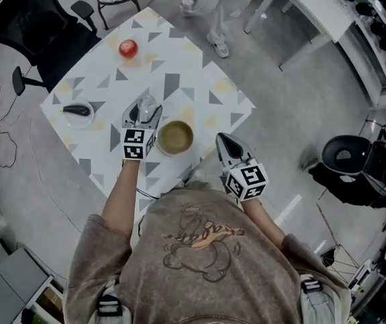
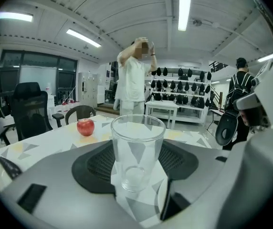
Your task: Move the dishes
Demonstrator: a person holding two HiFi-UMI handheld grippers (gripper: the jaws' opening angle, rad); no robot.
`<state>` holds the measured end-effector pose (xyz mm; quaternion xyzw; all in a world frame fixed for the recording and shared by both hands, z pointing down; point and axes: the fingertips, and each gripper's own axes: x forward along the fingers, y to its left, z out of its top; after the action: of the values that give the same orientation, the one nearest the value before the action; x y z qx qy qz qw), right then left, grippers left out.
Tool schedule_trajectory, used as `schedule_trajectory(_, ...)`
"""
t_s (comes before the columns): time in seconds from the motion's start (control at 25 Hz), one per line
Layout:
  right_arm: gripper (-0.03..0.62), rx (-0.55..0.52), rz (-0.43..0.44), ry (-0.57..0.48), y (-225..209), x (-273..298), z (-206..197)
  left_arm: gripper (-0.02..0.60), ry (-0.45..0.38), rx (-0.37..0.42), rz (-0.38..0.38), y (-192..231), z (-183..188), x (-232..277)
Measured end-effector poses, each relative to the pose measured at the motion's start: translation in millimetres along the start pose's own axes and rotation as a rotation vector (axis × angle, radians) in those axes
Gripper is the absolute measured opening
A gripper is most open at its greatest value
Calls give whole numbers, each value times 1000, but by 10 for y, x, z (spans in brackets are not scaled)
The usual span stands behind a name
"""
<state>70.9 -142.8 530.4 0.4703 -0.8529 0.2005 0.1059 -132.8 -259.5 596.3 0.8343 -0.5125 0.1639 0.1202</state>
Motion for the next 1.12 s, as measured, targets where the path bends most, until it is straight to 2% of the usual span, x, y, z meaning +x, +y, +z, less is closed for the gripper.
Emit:
schedule_trajectory(0.56, 5, 6, 3, 52, -12, 131, -79, 287, 31, -14, 7, 63, -237, 261)
schedule_trajectory(1.12, 5, 2, 3, 53, -3, 134, -76, 288, 36, -17, 7, 32, -241, 258)
